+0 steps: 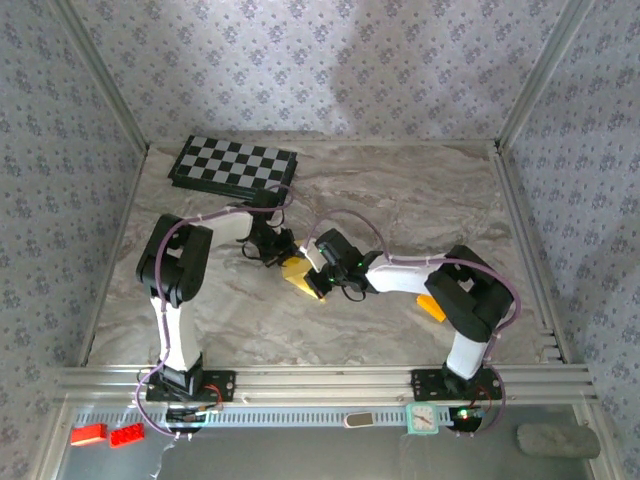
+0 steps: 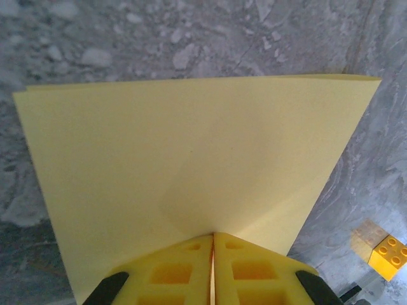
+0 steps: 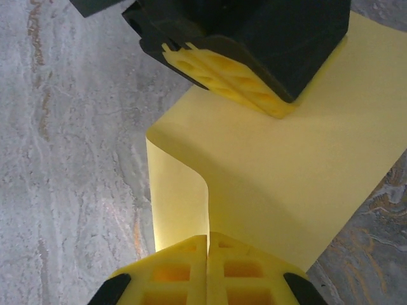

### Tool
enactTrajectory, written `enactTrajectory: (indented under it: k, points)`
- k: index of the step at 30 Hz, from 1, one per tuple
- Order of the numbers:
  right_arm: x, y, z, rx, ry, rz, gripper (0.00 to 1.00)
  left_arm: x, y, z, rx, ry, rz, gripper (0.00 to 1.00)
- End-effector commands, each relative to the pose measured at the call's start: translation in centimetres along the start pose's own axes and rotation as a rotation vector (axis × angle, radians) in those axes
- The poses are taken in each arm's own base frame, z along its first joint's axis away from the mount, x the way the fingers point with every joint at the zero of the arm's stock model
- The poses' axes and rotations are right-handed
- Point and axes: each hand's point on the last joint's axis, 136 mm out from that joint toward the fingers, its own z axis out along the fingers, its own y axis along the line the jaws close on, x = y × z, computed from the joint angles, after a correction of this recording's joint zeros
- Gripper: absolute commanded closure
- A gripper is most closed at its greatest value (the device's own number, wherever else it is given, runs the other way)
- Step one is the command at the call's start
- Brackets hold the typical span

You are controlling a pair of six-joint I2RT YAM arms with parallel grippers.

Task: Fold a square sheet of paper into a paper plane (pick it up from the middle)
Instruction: Third fold the triangle at the center of the table.

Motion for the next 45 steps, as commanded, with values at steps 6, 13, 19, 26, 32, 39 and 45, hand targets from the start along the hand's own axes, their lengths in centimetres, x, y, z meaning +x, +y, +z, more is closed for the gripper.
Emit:
enactTrajectory:
  k: [6, 13, 19, 26, 32, 39, 45]
  points:
    - [0.5, -1.5, 0.5, 0.074, 0.049, 0.056, 1.00, 0.7, 2.2, 1.6, -0.095, 0.039, -0.015, 0.91]
    - [0.6, -1.9, 0.7, 0.098, 0.063, 0.064, 1.00, 0.8, 2.2, 1.6, -0.095, 0.042, -0.010, 0.91]
    - [0.6, -2.3, 0.7, 0.118, 0.069, 0.070, 1.00, 0.8, 2.2, 1.7, -0.095, 0.043, -0.007, 0.91]
    - [0.7, -2.6, 0.8, 0.130, 0.078, 0.074, 1.00, 0.8, 2.2, 1.7, -0.094, 0.044, -0.003, 0.91]
    - [0.8, -2.7, 0.9, 0.137, 0.084, 0.076, 1.00, 1.0, 2.2, 1.9, -0.094, 0.049, 0.000, 0.91]
    - [0.7, -2.8, 1.0, 0.140, 0.088, 0.076, 1.00, 1.0, 2.1, 1.9, -0.093, 0.049, 0.003, 0.92]
    - [0.9, -2.7, 1.2, 0.138, 0.098, 0.077, 1.00, 1.1, 2.1, 2.0, -0.094, 0.052, 0.005, 0.92]
